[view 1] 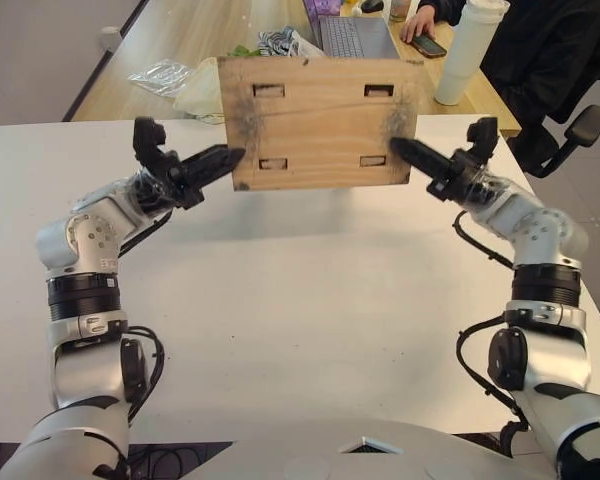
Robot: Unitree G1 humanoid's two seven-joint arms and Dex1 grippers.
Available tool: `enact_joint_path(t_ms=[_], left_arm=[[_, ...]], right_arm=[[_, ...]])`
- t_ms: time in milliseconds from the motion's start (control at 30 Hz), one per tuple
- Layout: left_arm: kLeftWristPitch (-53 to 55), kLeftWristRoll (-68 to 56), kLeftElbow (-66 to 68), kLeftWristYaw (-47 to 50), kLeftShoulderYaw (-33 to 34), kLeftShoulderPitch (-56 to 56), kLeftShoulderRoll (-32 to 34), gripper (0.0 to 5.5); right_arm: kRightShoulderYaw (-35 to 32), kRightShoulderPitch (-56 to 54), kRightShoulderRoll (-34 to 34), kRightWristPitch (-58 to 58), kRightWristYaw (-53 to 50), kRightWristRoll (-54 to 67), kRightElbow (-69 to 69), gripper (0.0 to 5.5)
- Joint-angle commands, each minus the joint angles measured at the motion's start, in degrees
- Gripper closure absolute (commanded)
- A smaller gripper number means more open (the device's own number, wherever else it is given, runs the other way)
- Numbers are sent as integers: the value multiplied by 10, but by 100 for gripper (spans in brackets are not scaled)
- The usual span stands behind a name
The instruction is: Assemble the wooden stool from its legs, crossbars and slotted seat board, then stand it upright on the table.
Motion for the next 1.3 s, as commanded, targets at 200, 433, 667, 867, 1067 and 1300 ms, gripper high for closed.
enact_joint_path(t_ms=[200,433,667,867,1067,1300], left_arm=[[-10,22,326,334,86,-260,-81,403],[-215,14,555,367,156,-372,-85,332],[-321,6,613,407,232,-384,-79,227],[-481,148,588,373,128,-286,-90,192],[-691,285,536,431,29,-169,-144,192],[-829,374,442,487,-48,-59,-216,192]], right_arm=[[-103,-299,75,-132,-298,-23,349,383],[-164,-374,40,-325,-322,-39,532,355],[-211,-356,2,-350,-281,-38,551,239],[-102,-231,37,-446,-102,-143,470,173],[-64,-57,124,-643,-123,-188,283,173],[35,152,168,-889,-378,-466,180,173]])
